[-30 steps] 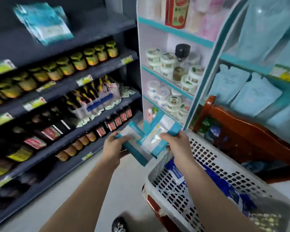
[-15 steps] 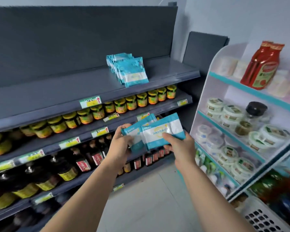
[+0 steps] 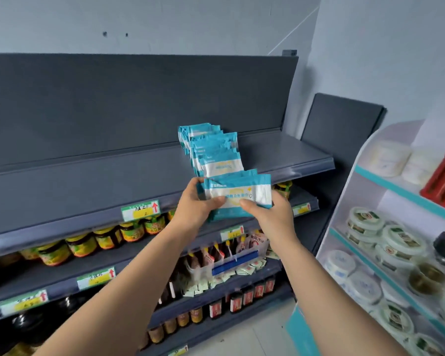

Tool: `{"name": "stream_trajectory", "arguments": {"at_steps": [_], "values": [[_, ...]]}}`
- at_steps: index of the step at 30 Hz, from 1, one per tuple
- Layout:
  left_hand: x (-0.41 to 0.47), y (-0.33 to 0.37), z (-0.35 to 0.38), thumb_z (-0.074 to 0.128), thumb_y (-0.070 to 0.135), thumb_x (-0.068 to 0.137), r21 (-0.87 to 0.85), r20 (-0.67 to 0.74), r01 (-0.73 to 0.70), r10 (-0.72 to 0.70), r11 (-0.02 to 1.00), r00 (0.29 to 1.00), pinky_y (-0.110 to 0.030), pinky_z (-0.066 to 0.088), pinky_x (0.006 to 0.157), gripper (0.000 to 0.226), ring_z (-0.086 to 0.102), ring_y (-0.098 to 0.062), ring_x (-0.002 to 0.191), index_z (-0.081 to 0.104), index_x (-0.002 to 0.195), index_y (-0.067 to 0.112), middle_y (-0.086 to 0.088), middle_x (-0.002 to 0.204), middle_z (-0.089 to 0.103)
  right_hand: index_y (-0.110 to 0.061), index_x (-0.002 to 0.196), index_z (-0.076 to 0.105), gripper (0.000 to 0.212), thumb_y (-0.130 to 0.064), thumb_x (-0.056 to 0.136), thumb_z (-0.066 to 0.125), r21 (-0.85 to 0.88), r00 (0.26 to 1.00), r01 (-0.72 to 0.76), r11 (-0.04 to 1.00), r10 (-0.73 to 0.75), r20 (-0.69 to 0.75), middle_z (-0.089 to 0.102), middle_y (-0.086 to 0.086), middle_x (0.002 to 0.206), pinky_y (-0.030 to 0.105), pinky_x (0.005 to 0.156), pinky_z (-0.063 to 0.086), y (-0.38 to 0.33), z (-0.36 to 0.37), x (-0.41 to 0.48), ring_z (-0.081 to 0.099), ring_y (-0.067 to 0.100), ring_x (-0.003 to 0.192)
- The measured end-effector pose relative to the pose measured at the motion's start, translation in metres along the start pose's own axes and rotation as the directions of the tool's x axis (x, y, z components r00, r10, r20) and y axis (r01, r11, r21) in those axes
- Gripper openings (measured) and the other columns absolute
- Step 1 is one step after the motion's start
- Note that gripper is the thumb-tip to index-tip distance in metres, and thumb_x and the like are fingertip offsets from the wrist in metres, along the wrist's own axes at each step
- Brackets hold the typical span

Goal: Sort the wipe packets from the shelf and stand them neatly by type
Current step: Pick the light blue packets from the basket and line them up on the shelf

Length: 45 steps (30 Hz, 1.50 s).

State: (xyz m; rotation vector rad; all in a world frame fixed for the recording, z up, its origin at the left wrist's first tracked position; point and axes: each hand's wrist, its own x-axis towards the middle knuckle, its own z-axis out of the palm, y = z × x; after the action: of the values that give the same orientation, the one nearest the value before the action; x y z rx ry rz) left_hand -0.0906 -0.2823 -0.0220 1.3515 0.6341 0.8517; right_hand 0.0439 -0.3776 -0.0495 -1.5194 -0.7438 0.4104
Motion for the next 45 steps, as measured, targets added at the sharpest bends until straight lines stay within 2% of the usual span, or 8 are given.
{"name": "stream_trajectory", "arguments": {"at_steps": [9,17,24,29,34,39,43,45], "values": [[0.084,0.009,0.005,0.074,0.008,0.081,0.409,-0.018,-0.090,0.107,0.908,0.994,-0.043,0.055,0.067,0.044,0.057,-0.022,0.072,0.045,0.112,0.021,-0.006,0.083,0.056,-0.020,0.099,0.061,0.027,-0.018,0.078,0.077,-0.163,0.992,0.089,0.982,-0.073,0.105,0.067,-0.008,0.093,0.022,0.068,0.050,-0.008,0.007,0.101,0.062,0.006,0.084],[0.156,-0.015,-0.003,0.069,0.013,0.086,0.715,-0.002,-0.140,0.201,0.685,0.980,-0.026,0.040,0.076,0.066,0.053,-0.015,0.094,0.031,0.139,0.020,0.015,0.088,0.054,-0.021,0.115,0.048,0.051,-0.021,0.075,0.080,-0.411,0.987,0.139,0.901,-0.091,0.136,0.061,-0.003,0.108,0.039,0.079,0.052,0.021,0.035,0.176,0.060,0.018,0.095],[0.180,-0.048,-0.013,0.072,0.036,0.081,0.831,-0.115,-0.125,0.388,0.542,0.914,-0.044,0.031,0.104,0.089,0.030,-0.024,0.131,0.018,0.149,0.018,-0.005,0.141,0.033,-0.017,0.121,0.051,0.051,-0.029,0.079,0.077,-0.522,0.957,0.129,0.843,0.033,0.290,0.053,-0.005,0.119,0.028,0.080,0.042,0.024,0.043,0.219,0.050,0.012,0.105],[0.196,-0.054,-0.030,0.081,0.064,0.051,0.703,-0.136,0.066,0.043,0.708,0.990,-0.056,0.041,0.098,0.113,0.053,-0.021,0.114,0.014,0.138,0.037,0.007,0.127,0.054,-0.019,0.138,0.042,0.082,-0.018,0.069,0.086,-0.416,0.855,-0.089,0.905,0.284,0.435,0.059,-0.007,0.125,0.034,0.101,0.044,0.026,0.035,0.246,0.055,0.012,0.115],[0.209,-0.052,-0.025,0.086,0.021,0.068,0.565,-0.061,-0.015,0.060,0.825,0.996,-0.028,0.041,0.092,0.109,0.052,-0.006,0.115,0.010,0.145,0.034,0.020,0.129,0.052,-0.024,0.125,0.054,0.065,-0.022,0.068,0.086,-0.422,0.884,0.102,0.901,0.113,0.454,0.060,-0.007,0.124,0.034,0.094,0.047,0.033,0.048,0.261,0.054,0.012,0.115],[0.219,-0.049,-0.030,0.087,0.022,0.067,0.601,-0.026,0.025,-0.012,0.799,1.000,-0.035,0.039,0.105,0.102,0.049,-0.009,0.124,0.021,0.143,0.033,0.018,0.130,0.053,-0.027,0.145,0.028,0.096,-0.027,0.068,0.085,-0.357,0.859,0.132,0.925,0.073,0.506,0.040,-0.010,0.145,0.036,0.108,0.036,0.043,0.046,0.269,0.039,0.011,0.132],[0.214,-0.056,-0.026,0.083,0.045,0.065,0.773,-0.014,0.104,-0.147,0.626,0.989,-0.051,0.000,0.118,0.097,0.038,-0.008,0.128,0.023,0.141,0.040,0.023,0.130,0.049,-0.029,0.142,0.030,0.096,-0.027,0.065,0.087,-0.373,0.760,0.203,0.906,0.095,0.644,0.047,-0.013,0.137,0.035,0.105,0.040,0.046,0.046,0.276,0.045,0.009,0.127],[0.215,-0.056,-0.027,0.084,0.052,0.058,0.732,0.010,0.107,-0.169,0.673,0.986,-0.056,0.010,0.117,0.099,0.043,-0.009,0.129,0.025,0.137,0.045,0.026,0.129,0.052,-0.029,0.143,0.030,0.098,-0.028,0.065,0.088,-0.348,0.750,0.213,0.913,0.076,0.657,0.049,-0.014,0.136,0.033,0.104,0.040,0.048,0.046,0.279,0.046,0.008,0.125]]}}
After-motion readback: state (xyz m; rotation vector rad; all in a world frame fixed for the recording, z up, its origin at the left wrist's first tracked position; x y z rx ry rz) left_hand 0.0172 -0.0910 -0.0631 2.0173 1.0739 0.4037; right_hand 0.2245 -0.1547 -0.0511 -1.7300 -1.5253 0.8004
